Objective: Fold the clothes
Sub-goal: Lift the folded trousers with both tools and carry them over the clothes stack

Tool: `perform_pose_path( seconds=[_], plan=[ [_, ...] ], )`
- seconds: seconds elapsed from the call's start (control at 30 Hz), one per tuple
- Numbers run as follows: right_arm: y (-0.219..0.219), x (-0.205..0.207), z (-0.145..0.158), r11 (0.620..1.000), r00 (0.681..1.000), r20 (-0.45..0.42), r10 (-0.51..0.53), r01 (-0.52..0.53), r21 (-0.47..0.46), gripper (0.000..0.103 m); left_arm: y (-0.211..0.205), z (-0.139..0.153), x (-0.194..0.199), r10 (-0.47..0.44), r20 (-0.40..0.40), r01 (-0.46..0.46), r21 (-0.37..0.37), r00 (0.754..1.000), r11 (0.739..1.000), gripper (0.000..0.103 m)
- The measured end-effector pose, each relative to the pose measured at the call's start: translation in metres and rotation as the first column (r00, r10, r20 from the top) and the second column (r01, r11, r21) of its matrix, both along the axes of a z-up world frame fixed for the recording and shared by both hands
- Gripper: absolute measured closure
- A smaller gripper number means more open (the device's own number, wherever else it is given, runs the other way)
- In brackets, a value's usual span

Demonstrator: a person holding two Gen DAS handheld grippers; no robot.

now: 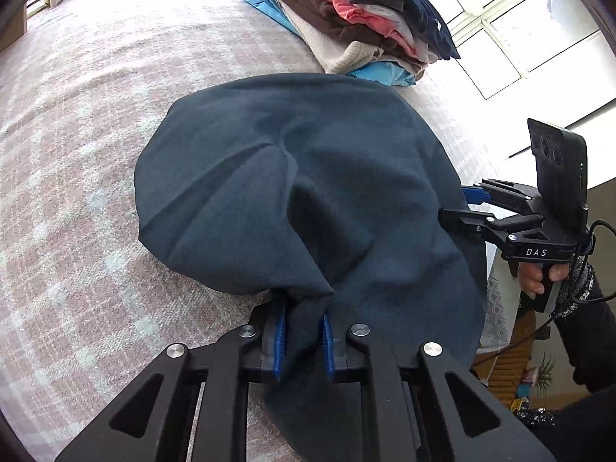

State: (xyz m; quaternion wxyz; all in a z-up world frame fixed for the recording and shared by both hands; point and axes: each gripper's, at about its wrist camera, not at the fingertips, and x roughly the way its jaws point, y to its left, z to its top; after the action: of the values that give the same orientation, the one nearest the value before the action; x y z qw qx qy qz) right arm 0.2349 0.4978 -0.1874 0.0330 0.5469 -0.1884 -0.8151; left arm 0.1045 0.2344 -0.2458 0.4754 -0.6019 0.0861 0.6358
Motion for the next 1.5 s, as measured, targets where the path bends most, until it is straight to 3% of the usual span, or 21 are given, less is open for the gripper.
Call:
perform_pose_path(
  seconds=[0.03, 0.07, 0.1, 0.13, 0.17, 0.23, 0.33, 0.6, 0.8, 0.97, 1.13, 1.27, 1.5],
  plan=[
    [0.0, 0.0, -0.001, 1.0, 1.0, -0.005, 0.003, -0.003, -0.026, 0.037, -0.001, 0.0, -0.001, -0.003, -0.001, 0.003, -0.003, 1.0, 1.0, 0.088],
    [0.0, -0.001, -0.001, 0.999, 1.0, -0.01, 0.006, -0.007, -0.052, 0.054, -0.005, 0.0, -0.001, -0.006, 0.002, 0.006, -0.005, 1.0, 1.0, 0.088],
    [0.0, -0.001, -0.002, 0.997, 1.0, -0.015, 0.009, -0.01, -0.078, 0.056, -0.008, -0.001, -0.002, -0.008, 0.0, 0.008, -0.006, 1.0, 1.0, 0.088],
    [-0.001, -0.001, -0.003, 0.994, 1.0, -0.021, 0.012, -0.014, -0.104, 0.072, -0.008, -0.002, -0.002, -0.009, 0.002, 0.009, -0.006, 1.0, 1.0, 0.088],
    [-0.001, -0.002, -0.004, 0.991, 1.0, -0.026, 0.014, -0.017, -0.13, 0.078, -0.007, -0.004, -0.002, -0.012, 0.008, 0.012, -0.004, 1.0, 1.0, 0.088],
    [-0.001, -0.002, -0.005, 0.983, 0.999, -0.037, 0.019, -0.025, -0.182, 0.082, -0.008, -0.005, -0.003, -0.011, 0.018, 0.011, 0.006, 1.0, 1.0, 0.088],
    [-0.001, -0.003, -0.003, 0.968, 0.998, -0.058, 0.019, -0.033, -0.249, 0.083, -0.011, 0.004, -0.004, -0.017, 0.034, 0.016, 0.042, 0.999, 0.999, 0.091],
    [-0.009, 0.013, 0.078, 0.979, 0.982, -0.188, -0.021, -0.017, -0.201, 0.083, -0.027, 0.067, -0.015, -0.005, 0.027, 0.0, 0.188, 1.0, 0.982, 0.096],
    [0.021, 0.017, 0.154, 0.994, 0.955, -0.294, -0.039, 0.007, -0.109, 0.084, -0.014, 0.134, -0.025, -0.037, -0.087, 0.059, 0.274, 0.996, 0.96, 0.096],
    [0.056, 0.01, 0.215, 0.999, 0.933, -0.358, -0.037, 0.039, -0.002, 0.084, 0.029, 0.19, -0.037, -0.082, -0.213, 0.148, 0.316, 0.974, 0.937, 0.096],
    [0.109, -0.019, 0.257, 0.99, 0.925, -0.377, -0.048, 0.094, 0.104, 0.084, 0.085, 0.242, -0.058, -0.098, -0.308, 0.213, 0.364, 0.946, 0.907, 0.096],
    [0.155, -0.046, 0.265, 0.978, 0.93, -0.363, -0.065, 0.131, 0.16, 0.084, 0.133, 0.268, -0.081, -0.088, -0.351, 0.228, 0.379, 0.932, 0.897, 0.096],
    [0.224, -0.101, 0.237, 0.98, 0.945, -0.32, -0.073, 0.128, 0.155, 0.084, 0.203, 0.261, -0.122, -0.084, -0.349, 0.21, 0.341, 0.933, 0.916, 0.096]
  ],
)
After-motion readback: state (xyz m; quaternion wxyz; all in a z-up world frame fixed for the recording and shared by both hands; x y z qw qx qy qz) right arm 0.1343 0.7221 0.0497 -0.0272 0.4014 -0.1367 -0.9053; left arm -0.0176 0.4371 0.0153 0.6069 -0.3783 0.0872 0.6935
